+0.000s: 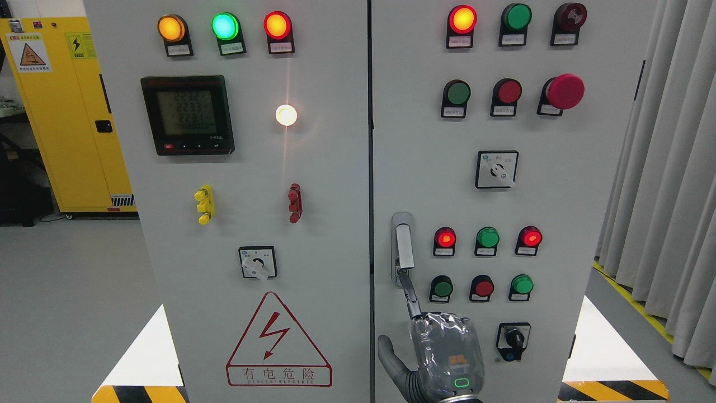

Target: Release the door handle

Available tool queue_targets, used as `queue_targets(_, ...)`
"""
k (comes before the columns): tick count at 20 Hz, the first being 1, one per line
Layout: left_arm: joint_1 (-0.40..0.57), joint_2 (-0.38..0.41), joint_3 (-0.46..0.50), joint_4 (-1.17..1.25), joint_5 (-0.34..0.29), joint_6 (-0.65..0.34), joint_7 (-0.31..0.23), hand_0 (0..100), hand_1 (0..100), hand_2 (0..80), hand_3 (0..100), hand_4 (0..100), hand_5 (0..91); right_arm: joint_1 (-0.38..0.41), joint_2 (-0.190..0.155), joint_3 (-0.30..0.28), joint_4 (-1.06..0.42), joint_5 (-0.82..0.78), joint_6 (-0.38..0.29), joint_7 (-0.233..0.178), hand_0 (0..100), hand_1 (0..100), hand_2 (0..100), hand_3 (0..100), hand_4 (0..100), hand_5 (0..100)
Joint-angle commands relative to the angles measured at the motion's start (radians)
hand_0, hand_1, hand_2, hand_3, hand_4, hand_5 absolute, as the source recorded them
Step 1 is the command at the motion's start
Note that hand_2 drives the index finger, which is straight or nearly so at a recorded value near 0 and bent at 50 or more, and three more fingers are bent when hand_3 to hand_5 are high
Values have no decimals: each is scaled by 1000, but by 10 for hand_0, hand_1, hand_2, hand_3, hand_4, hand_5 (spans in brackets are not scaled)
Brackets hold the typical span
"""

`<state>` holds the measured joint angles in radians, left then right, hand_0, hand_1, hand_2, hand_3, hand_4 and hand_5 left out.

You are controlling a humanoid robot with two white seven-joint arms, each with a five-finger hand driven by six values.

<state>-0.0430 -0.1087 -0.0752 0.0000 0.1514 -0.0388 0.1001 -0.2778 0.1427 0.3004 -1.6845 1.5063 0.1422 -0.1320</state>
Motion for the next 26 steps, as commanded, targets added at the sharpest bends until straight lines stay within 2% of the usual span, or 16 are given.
queue_targets(1,0,0,0,-12,0,0,0,120,556,0,0,0,0,3,0,0,0,0,0,0,476,363,0,1000,990,1000)
queue_targets(26,0,0,0,-12,-1,0,0,120,556,0,0,0,0,20,-2,11,-31,-2,-7,-11,477,366,0,989,986,1000)
